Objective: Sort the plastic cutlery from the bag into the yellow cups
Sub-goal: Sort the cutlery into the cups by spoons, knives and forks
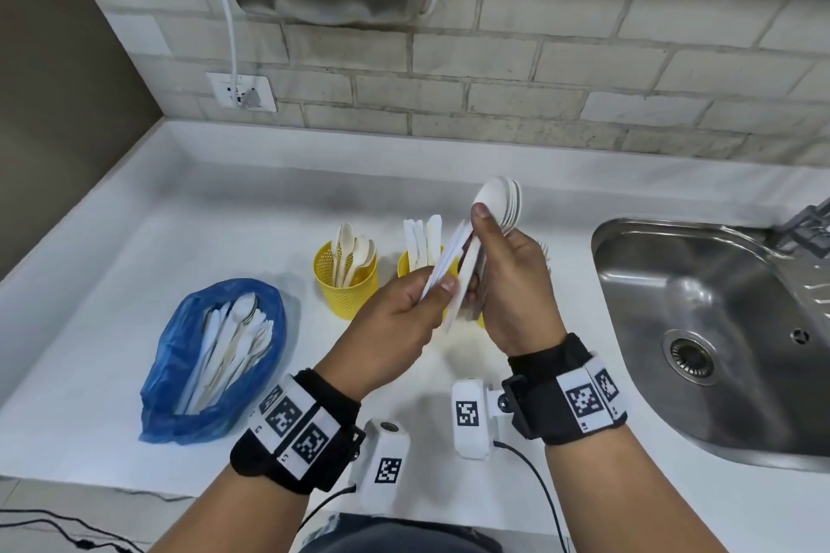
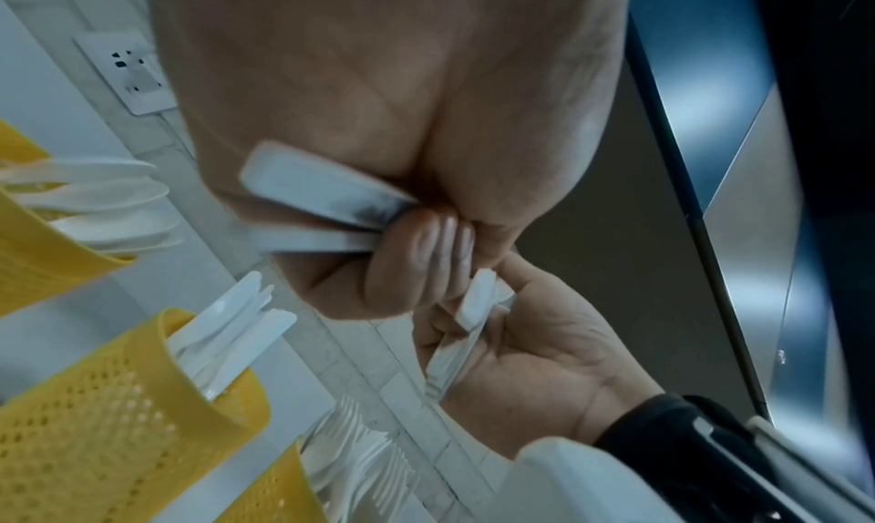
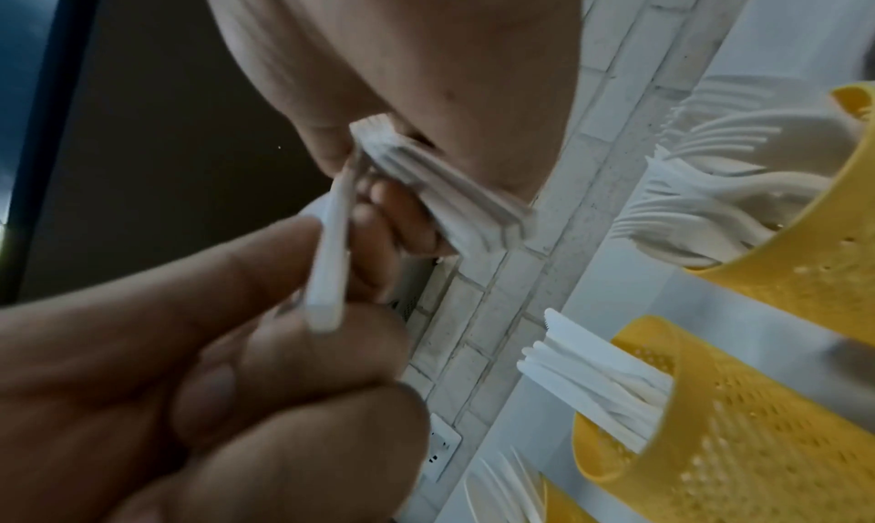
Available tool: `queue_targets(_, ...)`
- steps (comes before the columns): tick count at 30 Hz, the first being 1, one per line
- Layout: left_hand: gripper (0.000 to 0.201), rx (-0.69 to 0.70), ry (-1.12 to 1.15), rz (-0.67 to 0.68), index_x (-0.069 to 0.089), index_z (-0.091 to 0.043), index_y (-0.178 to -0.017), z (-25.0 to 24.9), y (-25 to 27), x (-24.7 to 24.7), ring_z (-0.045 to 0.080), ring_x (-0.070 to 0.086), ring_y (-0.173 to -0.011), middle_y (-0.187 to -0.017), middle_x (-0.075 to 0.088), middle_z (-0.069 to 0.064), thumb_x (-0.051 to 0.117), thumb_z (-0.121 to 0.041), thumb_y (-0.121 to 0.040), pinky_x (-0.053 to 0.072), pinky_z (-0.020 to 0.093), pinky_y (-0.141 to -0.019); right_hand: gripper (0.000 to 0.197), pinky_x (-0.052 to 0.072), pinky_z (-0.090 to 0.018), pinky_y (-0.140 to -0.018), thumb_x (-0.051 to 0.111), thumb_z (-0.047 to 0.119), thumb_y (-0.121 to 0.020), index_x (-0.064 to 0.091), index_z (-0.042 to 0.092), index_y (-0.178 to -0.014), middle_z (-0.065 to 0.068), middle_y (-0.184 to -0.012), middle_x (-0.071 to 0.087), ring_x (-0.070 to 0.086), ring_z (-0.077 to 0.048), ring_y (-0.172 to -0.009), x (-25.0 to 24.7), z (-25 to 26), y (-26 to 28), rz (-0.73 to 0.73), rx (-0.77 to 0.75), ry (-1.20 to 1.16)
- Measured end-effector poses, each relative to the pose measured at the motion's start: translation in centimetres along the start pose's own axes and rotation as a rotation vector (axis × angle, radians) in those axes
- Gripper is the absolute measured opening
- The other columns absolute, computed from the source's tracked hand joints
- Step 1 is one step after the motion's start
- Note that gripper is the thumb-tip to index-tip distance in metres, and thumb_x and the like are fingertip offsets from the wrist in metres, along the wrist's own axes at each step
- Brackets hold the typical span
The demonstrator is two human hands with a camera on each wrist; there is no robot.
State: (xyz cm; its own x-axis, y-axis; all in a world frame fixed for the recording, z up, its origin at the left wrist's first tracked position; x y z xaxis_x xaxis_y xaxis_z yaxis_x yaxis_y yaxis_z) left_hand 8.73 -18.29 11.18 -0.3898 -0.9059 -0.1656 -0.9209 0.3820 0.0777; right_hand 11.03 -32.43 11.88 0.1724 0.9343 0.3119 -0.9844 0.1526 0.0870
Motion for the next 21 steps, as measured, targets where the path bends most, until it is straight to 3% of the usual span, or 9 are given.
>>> queue_targets(4, 0.035, -0.057, 0.06, 0.006, 0.067, -0.017, -0.099, 1.0, -0.3, -0.9, 0.012, 0.025, -0.052, -0.063, 0.03, -0.006, 0.044, -0.041, -0.108, 0.023, 0.025, -0.047, 0.046, 0.046, -0.042, -0.068, 0.054, 0.042, -0.105, 0.055, 0.012, -0.07, -0.009, -0.066, 0.051, 0.052, -0.025, -0.058, -0.6, -0.1, -0.9, -0.158, 0.025, -0.198)
queue_targets(6, 0.037, -0.068, 0.111, 0.014, 0.066, -0.015, -0.101, 1.2, -0.5, -1.2, 0.012, 0.022, -0.053, -0.064, 0.028, -0.005, 0.042, -0.042, -0.107, 0.02, 0.025, -0.047, 0.043, 0.048, -0.036, -0.061, 0.052, 0.041, -0.106, 0.052, 0.014, -0.073, -0.006, -0.065, 0.051, 0.051, -0.023, -0.053, -0.9, 0.1, -1.2, -0.216, -0.028, -0.263)
queue_targets(8, 0.039, -0.078, 0.164, 0.026, 0.064, -0.013, -0.104, 1.4, -0.7, -1.5, 0.014, 0.019, -0.055, -0.065, 0.026, -0.004, 0.039, -0.043, -0.108, 0.016, 0.029, -0.049, 0.042, 0.035, -0.028, -0.047, 0.053, 0.041, -0.106, 0.045, 0.017, -0.073, -0.002, -0.057, 0.039, 0.035, -0.019, -0.043, -1.2, 0.4, -1.3, -0.231, -0.098, -0.192)
queue_targets(10, 0.041, -0.073, 0.182, 0.036, 0.065, -0.011, -0.109, 1.4, -0.9, -1.8, 0.017, 0.021, -0.056, -0.065, 0.026, -0.001, 0.037, -0.042, -0.109, 0.02, 0.033, -0.05, 0.042, 0.024, -0.026, -0.044, 0.059, 0.037, -0.105, 0.045, 0.01, -0.075, 0.003, -0.051, 0.029, 0.023, -0.015, -0.041, -1.2, 0.3, -1.4, -0.168, -0.122, -0.055)
queue_targets(13, 0.044, -0.027, 0.177, 0.115, 0.065, -0.009, -0.113, 1.4, -1.2, -2.0, 0.018, 0.035, -0.052, -0.063, 0.034, 0.003, 0.033, -0.039, -0.111, 0.045, 0.031, -0.051, 0.039, 0.028, -0.033, -0.051, 0.068, 0.031, -0.099, 0.056, -0.004, -0.085, 0.004, -0.048, 0.03, 0.024, -0.016, -0.041, 0.0, -0.3, -1.3, 0.047, -0.047, 0.105)
queue_targets(16, 0.048, -0.021, 0.19, 0.204, 0.064, -0.006, -0.109, 1.3, -1.3, -2.4, 0.022, 0.044, -0.05, -0.06, 0.039, 0.007, 0.034, -0.043, -0.109, 0.055, 0.04, -0.06, 0.03, 0.025, -0.027, -0.045, 0.068, 0.026, -0.1, 0.062, 0.018, -0.071, 0.001, -0.042, 0.036, 0.032, -0.023, -0.048, 1.2, -0.3, -0.6, 0.171, -0.026, 0.226)
queue_targets(21, 0.055, -0.059, 0.23, 0.331, 0.068, -0.003, -0.11, 0.7, -1.2, -3.4, 0.026, 0.042, -0.047, -0.052, 0.034, 0.01, 0.033, -0.046, -0.107, 0.057, 0.038, -0.061, 0.038, 0.022, -0.029, -0.044, 0.069, 0.023, -0.098, 0.058, 0.021, -0.062, -0.002, -0.04, 0.035, 0.027, -0.019, -0.039, 1.8, 0.3, -0.9, 0.202, -0.034, 0.262)
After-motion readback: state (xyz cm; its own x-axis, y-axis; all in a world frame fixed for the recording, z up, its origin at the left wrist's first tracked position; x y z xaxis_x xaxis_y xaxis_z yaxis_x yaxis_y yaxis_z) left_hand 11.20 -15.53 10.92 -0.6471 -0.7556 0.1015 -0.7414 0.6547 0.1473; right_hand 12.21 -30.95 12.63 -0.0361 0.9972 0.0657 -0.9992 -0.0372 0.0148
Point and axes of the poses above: each hand's wrist, its own y-axis away from the middle knuckle, its own x-axis out of the palm, z = x × y, the point moved 3 cm from there along -y, towards the middle knuckle
